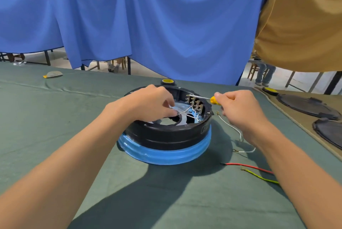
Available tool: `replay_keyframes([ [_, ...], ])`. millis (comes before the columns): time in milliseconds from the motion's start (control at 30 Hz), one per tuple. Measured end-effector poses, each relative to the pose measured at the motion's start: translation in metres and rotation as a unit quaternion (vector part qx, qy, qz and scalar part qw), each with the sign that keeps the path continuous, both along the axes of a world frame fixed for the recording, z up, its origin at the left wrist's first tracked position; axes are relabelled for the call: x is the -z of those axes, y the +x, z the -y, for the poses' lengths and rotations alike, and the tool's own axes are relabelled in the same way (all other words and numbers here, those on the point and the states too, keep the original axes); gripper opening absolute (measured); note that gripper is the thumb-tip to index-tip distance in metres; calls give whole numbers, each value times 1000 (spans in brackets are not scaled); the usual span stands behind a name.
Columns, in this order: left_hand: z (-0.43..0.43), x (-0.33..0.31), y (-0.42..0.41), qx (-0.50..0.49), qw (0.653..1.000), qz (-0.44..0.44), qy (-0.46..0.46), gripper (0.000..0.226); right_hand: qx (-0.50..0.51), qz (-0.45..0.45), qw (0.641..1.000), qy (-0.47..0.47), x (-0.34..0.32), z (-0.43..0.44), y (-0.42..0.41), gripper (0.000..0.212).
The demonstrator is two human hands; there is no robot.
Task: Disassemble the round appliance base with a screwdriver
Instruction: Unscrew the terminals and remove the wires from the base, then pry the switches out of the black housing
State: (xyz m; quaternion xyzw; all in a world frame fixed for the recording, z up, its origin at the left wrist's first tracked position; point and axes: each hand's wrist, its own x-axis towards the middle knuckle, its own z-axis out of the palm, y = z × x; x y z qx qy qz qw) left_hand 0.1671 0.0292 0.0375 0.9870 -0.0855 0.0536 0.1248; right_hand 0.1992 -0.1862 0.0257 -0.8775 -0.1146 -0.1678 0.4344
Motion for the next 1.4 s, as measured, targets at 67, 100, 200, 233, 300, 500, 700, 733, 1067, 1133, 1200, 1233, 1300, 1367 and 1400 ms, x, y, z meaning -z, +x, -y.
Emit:
replay_keyframes([
  [67, 3, 4, 2, -11, 999, -13, 40, 22, -5, -6, 999, 35, -1, 6, 4, 52],
  [100, 3, 5, 2, -13, 999, -14, 39, 23, -6, -10, 999, 52, -2, 10, 6, 51],
  [200, 3, 3, 1, -30, 999, 13, 29, 29, -5, -19, 995, 100, -9, 21, 10, 41],
  [233, 4, 1, 0, -35, 998, 25, 37, 29, -3, -18, 994, 111, -12, 24, 11, 36],
  [300, 3, -4, -3, -36, 997, 44, 46, 30, -4, -4, 992, 130, -19, 30, 11, 38],
  [500, 0, -29, -14, -64, 981, 145, 108, 31, -6, 6, 986, 166, -37, 48, 3, 34],
  [700, -2, -47, -26, -101, 969, 210, 80, 33, -17, -3, 983, 184, -46, 53, -4, 30],
  [733, 2, -47, -27, -87, 968, 225, 73, 32, -18, 0, 982, 189, -48, 54, -5, 30],
  [1067, 79, -11, -40, 105, 934, 326, 105, 47, 8, 13, 966, 257, -68, 83, -13, 31],
  [1133, 96, -1, -41, 121, 929, 322, 136, 50, 14, 14, 966, 256, -69, 89, -15, 32],
  [1200, 112, 8, -40, 133, 922, 327, 158, 42, 15, 12, 965, 260, -70, 94, -16, 32],
  [1233, 122, 12, -40, 139, 917, 330, 173, 34, 14, 11, 965, 262, -70, 96, -16, 32],
  [1300, 142, 20, -37, 159, 909, 327, 202, 25, 12, 7, 964, 264, -70, 98, -15, 32],
  [1367, 159, 26, -33, 173, 909, 319, 207, 25, 11, 3, 963, 269, -69, 98, -15, 33],
  [1400, 168, 28, -31, 182, 904, 322, 214, 25, 10, 1, 962, 272, -69, 98, -15, 33],
])
